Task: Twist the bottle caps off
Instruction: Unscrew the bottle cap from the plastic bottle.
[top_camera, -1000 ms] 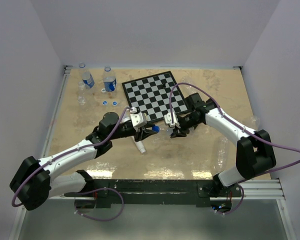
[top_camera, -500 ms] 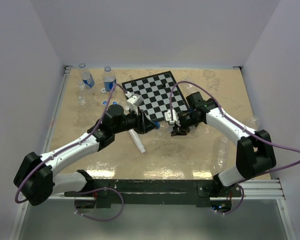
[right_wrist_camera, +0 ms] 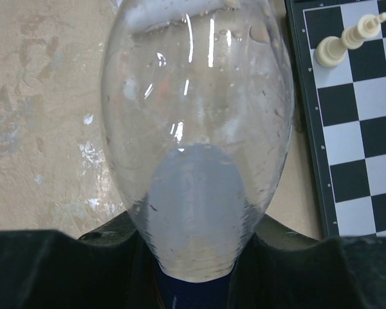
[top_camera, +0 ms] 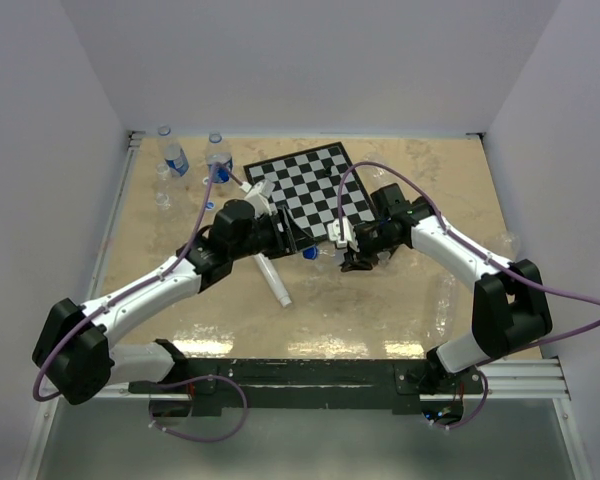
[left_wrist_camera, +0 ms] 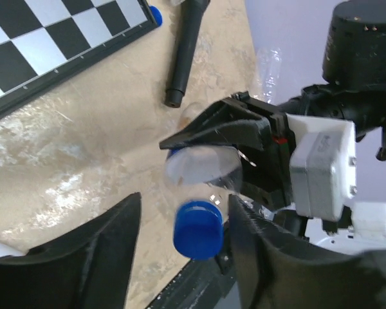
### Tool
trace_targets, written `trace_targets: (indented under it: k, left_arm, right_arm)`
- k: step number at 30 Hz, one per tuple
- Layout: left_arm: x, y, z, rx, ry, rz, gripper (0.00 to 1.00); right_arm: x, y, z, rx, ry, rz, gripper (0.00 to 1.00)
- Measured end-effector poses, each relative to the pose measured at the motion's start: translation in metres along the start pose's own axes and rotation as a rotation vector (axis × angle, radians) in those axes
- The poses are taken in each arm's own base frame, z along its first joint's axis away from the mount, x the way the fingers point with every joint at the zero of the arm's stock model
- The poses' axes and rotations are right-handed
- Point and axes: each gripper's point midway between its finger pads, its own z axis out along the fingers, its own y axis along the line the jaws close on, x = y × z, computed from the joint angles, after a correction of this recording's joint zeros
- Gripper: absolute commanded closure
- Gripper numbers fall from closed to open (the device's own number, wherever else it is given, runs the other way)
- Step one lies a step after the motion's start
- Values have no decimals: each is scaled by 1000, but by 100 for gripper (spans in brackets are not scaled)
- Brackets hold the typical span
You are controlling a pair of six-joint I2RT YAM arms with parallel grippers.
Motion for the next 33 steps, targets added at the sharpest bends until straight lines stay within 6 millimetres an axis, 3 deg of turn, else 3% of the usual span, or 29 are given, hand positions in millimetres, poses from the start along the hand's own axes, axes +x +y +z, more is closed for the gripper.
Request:
trace_targets:
  k: [5, 9, 15, 19, 21, 26, 33]
  left_arm:
    - [-8, 11, 2, -40, -32, 23, 16]
    - [-13, 6, -7, -22, -56, 130, 5]
    - [-28, -39, -60, 171, -170, 581, 0]
    - [-12, -50, -87, 326, -216, 958, 1]
    - [3, -40, -83, 374, -196, 1106, 1]
    - [29, -4, -57, 388, -79, 1219, 1]
    - [23, -12, -47, 431, -131, 1289, 7]
  right_arm:
    - [-6, 6, 4, -27, -14, -10, 93]
    - [-8, 8, 5, -34, -26, -13, 93]
    - [-8, 12, 5, -49, -27, -7, 92]
    - [-10, 16, 5, -65, -40, -10, 93]
    - [-11, 17, 4, -71, -45, -14, 93]
    - [-13, 18, 4, -78, -53, -25, 92]
    - [-15, 20, 4, -87, -64, -33, 92]
